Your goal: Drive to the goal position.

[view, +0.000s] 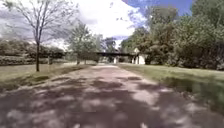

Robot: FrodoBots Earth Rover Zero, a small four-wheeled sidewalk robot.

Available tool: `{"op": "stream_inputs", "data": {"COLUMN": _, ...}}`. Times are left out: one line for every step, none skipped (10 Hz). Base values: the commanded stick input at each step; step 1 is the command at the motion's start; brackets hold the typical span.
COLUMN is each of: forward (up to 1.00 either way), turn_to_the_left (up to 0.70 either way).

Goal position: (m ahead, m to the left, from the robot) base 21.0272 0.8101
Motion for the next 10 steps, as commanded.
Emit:
{"op": "stream_inputs", "data": {"forward": 1.0, "turn_to_the_left": 0.0}}
{"op": "stream_inputs", "data": {"forward": 1.0, "turn_to_the_left": 0.0}}
{"op": "stream_inputs", "data": {"forward": 1.0, "turn_to_the_left": 0.0}}
{"op": "stream_inputs", "data": {"forward": 1.0, "turn_to_the_left": 0.02}}
{"op": "stream_inputs", "data": {"forward": 1.0, "turn_to_the_left": 0.17}}
{"op": "stream_inputs", "data": {"forward": 1.0, "turn_to_the_left": 0.37}}
{"op": "stream_inputs", "data": {"forward": 1.0, "turn_to_the_left": 0.03}}
{"op": "stream_inputs", "data": {"forward": 1.0, "turn_to_the_left": 0.0}}
{"op": "stream_inputs", "data": {"forward": 1.0, "turn_to_the_left": 0.0}}
{"op": "stream_inputs", "data": {"forward": 1.0, "turn_to_the_left": 0.0}}
